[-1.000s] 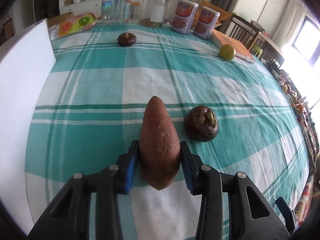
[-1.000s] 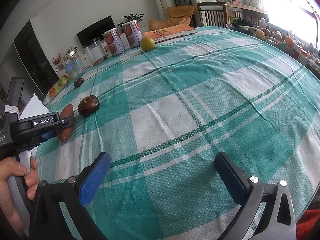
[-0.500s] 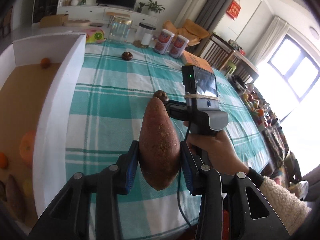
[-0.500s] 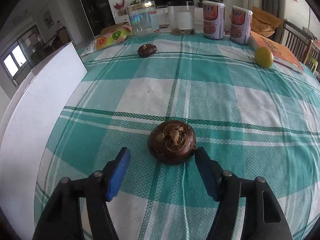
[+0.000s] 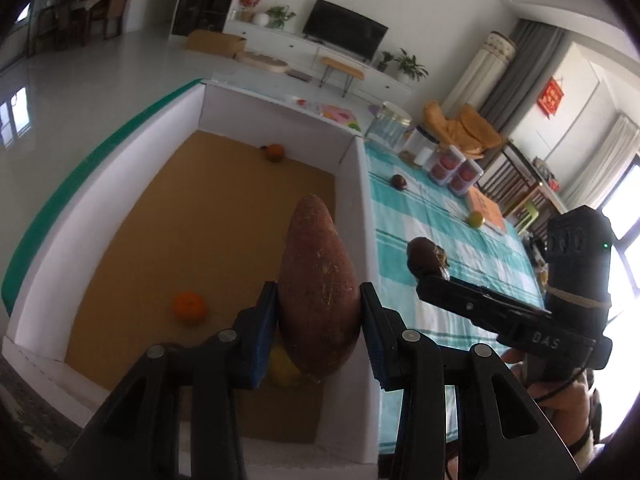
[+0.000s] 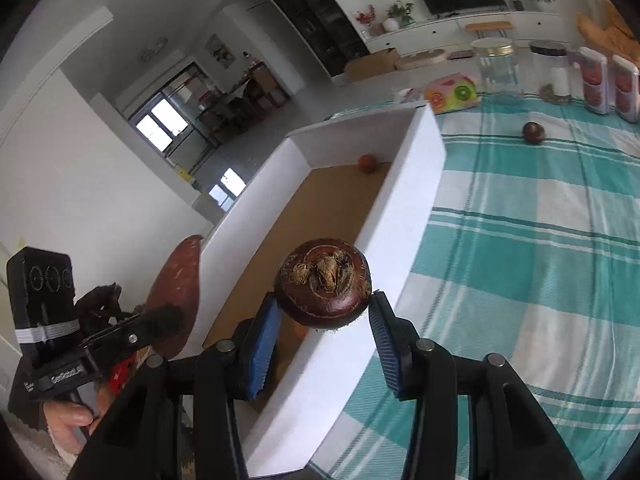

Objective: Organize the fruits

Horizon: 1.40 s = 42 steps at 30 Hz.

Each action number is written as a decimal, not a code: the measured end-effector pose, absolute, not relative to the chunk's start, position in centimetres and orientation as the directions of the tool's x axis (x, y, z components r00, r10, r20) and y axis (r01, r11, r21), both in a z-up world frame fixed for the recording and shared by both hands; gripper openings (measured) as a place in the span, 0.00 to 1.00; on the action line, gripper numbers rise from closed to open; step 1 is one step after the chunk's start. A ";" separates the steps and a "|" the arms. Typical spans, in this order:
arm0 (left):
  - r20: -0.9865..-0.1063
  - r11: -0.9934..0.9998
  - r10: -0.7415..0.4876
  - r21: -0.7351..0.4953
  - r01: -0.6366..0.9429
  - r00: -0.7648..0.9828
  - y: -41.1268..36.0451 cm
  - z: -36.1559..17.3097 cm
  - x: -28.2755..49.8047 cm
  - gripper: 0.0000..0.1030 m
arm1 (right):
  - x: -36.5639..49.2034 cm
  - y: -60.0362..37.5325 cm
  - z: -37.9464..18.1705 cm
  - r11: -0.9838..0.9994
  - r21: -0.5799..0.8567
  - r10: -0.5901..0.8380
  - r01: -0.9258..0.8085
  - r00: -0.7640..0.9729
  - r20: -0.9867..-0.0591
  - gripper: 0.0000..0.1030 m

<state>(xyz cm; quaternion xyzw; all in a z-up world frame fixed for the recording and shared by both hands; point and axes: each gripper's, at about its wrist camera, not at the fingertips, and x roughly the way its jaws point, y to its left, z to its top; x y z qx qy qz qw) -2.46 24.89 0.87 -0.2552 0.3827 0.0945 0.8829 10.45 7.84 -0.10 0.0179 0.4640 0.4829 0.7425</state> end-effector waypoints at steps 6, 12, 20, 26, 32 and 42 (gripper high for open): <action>-0.818 0.821 0.074 -0.275 -0.500 0.570 29.1 -3.9 -2.5 0.40 | 6.7 16.3 -3.8 0.498 0.369 0.614 -0.785 0.018 -0.789 0.45; -0.825 0.814 0.137 -0.222 -0.537 0.549 28.4 -4.0 -2.7 0.59 | 7.3 14.8 -4.1 0.549 0.390 0.643 -0.739 0.076 -0.762 0.67; -0.706 0.912 0.096 -0.220 -0.346 0.702 20.5 1.2 0.4 0.75 | 10.7 -1.0 -4.2 0.809 0.380 0.579 -0.449 0.493 -0.649 1.00; -0.728 0.960 -0.172 -0.275 -0.054 0.664 8.9 0.5 4.9 0.78 | 13.6 -12.9 -8.6 0.981 0.147 0.196 -0.130 0.677 -0.709 1.00; -0.770 0.962 -0.265 -0.255 0.100 0.581 -1.3 -3.2 8.2 0.78 | 14.4 -22.4 -11.2 0.976 0.196 0.079 0.095 0.684 -0.725 1.00; -0.819 0.985 -0.152 -0.171 0.017 0.553 -3.1 -8.5 11.7 0.78 | 14.1 -21.2 -11.9 0.990 0.109 0.018 0.094 0.672 -0.740 1.00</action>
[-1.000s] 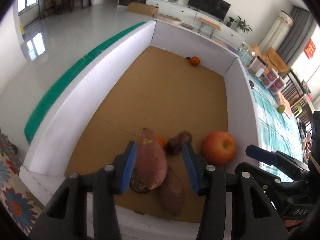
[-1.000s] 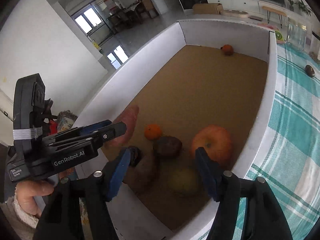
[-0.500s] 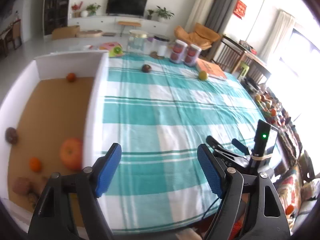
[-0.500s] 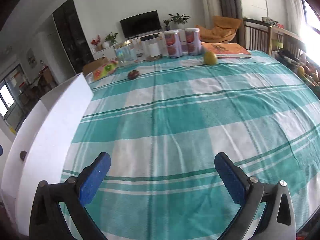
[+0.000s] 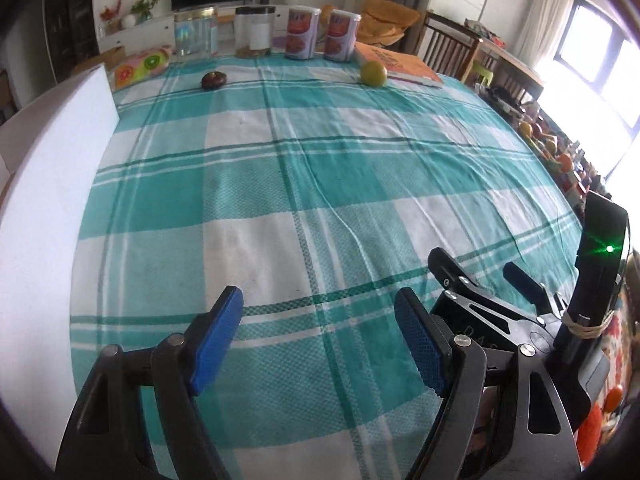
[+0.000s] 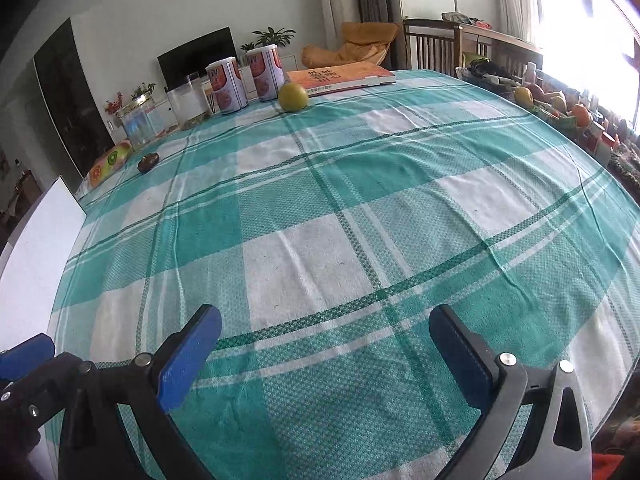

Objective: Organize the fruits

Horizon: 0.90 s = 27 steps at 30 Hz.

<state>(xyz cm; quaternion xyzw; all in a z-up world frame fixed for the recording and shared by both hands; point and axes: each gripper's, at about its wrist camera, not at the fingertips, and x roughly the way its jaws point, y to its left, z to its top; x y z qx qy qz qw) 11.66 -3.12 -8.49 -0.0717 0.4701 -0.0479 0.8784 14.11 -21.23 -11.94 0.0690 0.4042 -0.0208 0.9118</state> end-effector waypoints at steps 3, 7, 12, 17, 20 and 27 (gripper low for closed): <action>-0.826 0.988 -0.116 -0.154 -0.024 0.551 -2.1 -9.6 12.3 0.78 | 14.0 -20.9 -11.9 0.992 0.094 0.010 0.087 0.679 -0.734 1.00; -0.822 0.989 -0.078 -0.135 -0.060 0.565 -0.9 -9.9 13.0 0.78 | 13.9 -20.9 -11.9 0.992 0.092 0.008 0.087 0.680 -0.733 1.00; -0.812 0.983 -0.064 -0.151 -0.102 0.581 0.2 -9.9 13.7 0.78 | 13.5 -21.0 -11.6 0.991 0.087 -0.005 0.097 0.696 -0.718 1.00; -0.809 0.979 -0.054 -0.158 -0.128 0.586 0.6 -10.0 14.2 0.78 | 13.2 -20.8 -11.1 0.993 0.073 -0.018 0.097 0.712 -0.702 1.00; -0.810 0.978 -0.053 -0.160 -0.133 0.584 0.6 -10.1 14.4 0.78 | 13.3 -20.5 -11.1 0.994 0.063 -0.019 0.088 0.714 -0.699 1.00; -0.806 0.971 -0.064 -0.186 -0.149 0.588 0.3 -9.5 15.1 0.78 | 13.4 -20.4 -11.2 0.995 0.063 -0.012 0.079 0.712 -0.702 1.00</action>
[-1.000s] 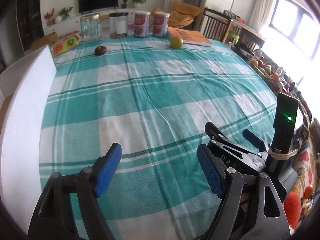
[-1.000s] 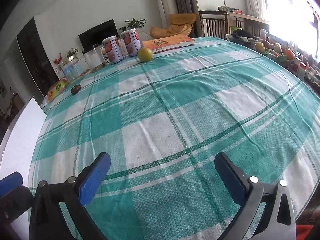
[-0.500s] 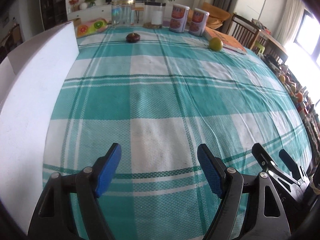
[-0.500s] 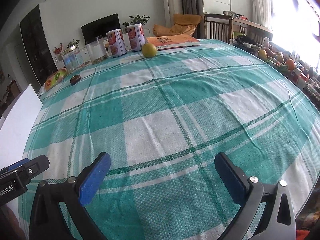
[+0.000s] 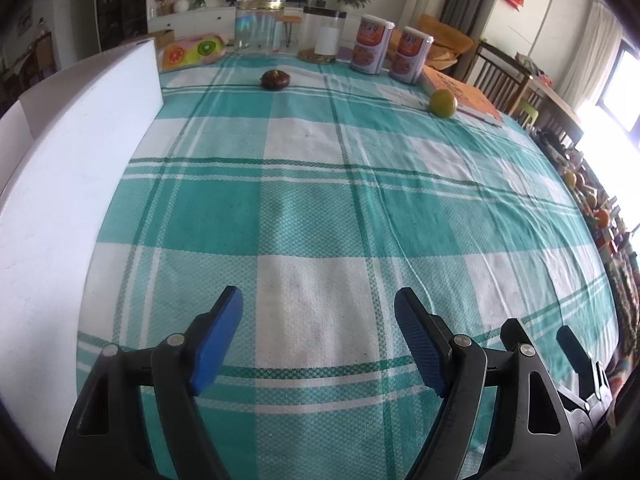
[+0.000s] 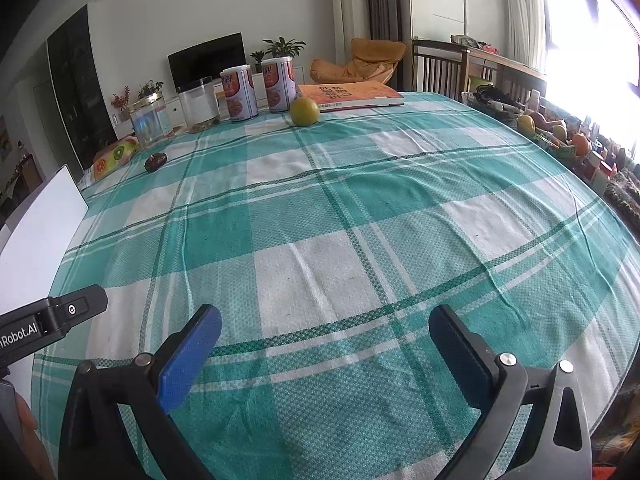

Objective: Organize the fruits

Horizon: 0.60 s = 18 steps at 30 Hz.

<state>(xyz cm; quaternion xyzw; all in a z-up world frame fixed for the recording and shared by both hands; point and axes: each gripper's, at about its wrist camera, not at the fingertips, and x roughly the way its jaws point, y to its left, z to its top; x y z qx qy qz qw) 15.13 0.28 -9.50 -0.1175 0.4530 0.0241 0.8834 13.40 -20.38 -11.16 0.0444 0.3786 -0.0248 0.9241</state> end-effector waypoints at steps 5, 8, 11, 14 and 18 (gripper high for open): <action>-0.791 0.963 -0.080 -0.219 -0.159 0.606 -0.2 -8.1 16.3 0.78 | 13.5 -20.5 -11.3 0.994 0.073 -0.007 0.082 0.708 -0.707 1.00; -0.772 0.957 -0.089 -0.241 -0.160 0.630 -0.7 -6.7 17.0 0.78 | 13.5 -20.6 -11.3 0.994 0.075 -0.005 0.082 0.707 -0.707 1.00; -0.749 0.954 -0.105 -0.261 -0.146 0.654 -1.2 -5.1 17.8 0.78 | 13.6 -20.7 -11.4 0.994 0.075 -0.006 0.084 0.703 -0.711 1.00; -0.724 0.950 -0.110 -0.279 -0.143 0.681 -1.2 -3.3 18.6 0.78 | 13.6 -20.7 -11.5 0.993 0.077 -0.007 0.088 0.699 -0.715 1.00; -0.708 0.946 -0.108 -0.289 -0.146 0.698 -1.0 -1.5 19.8 0.78 | 13.7 -20.8 -11.6 0.993 0.078 -0.007 0.090 0.696 -0.718 1.00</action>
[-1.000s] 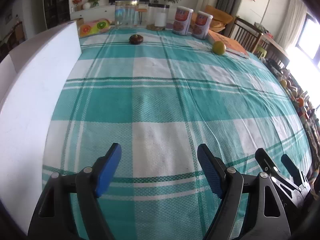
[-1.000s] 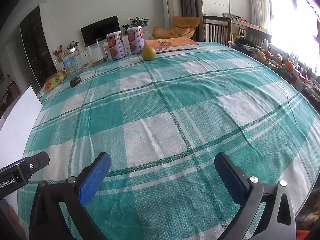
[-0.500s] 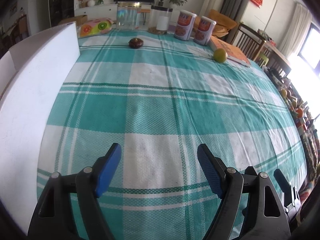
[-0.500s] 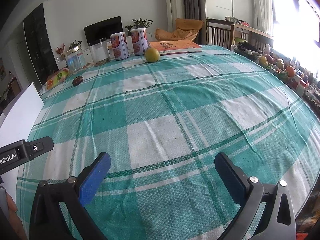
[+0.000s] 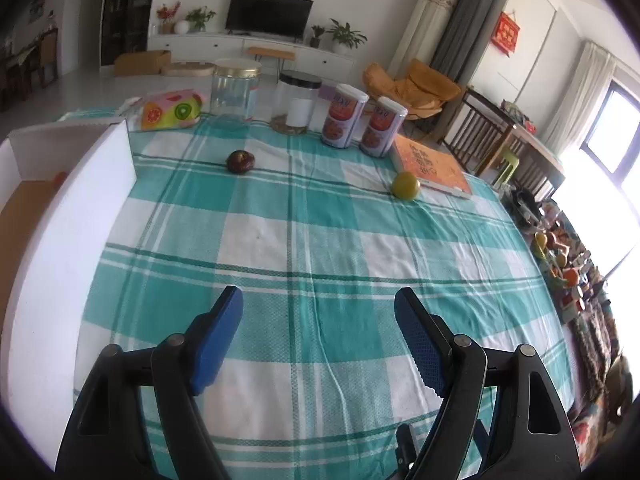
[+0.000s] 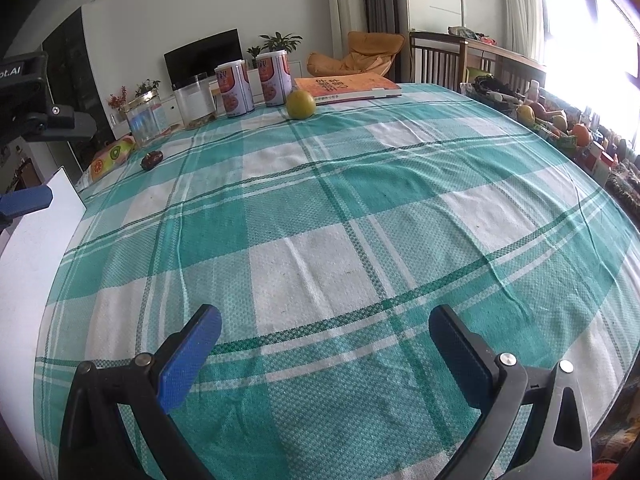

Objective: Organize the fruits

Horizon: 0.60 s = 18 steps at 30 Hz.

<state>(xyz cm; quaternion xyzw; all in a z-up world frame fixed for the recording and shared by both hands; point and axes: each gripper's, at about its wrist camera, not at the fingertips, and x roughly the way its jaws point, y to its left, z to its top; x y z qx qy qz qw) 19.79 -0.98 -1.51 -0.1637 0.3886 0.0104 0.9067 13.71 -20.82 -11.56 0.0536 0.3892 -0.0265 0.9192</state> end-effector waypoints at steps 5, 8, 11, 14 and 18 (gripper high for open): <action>-0.721 0.955 -0.098 -0.261 -0.138 0.686 -0.7 -0.9 21.7 0.78 | 13.7 -20.8 -11.6 0.993 0.078 -0.007 0.090 0.695 -0.719 1.00; -0.752 0.962 -0.092 -0.235 -0.136 0.652 -0.6 -1.8 22.6 0.78 | 13.7 -20.8 -11.7 0.993 0.077 -0.006 0.089 0.693 -0.721 1.00; -0.768 0.967 -0.094 -0.221 -0.125 0.633 -0.6 -2.5 22.7 0.78 | 13.8 -20.8 -11.7 0.993 0.078 -0.006 0.090 0.692 -0.722 1.00; -0.775 0.969 -0.091 -0.213 -0.123 0.626 -0.5 -3.0 22.7 0.78 | 13.8 -20.8 -11.8 0.993 0.079 -0.005 0.090 0.691 -0.723 1.00; -0.782 0.971 -0.097 -0.211 -0.115 0.616 -0.1 -3.3 23.6 0.78 | 13.8 -20.8 -11.9 0.993 0.078 -0.004 0.087 0.691 -0.723 1.00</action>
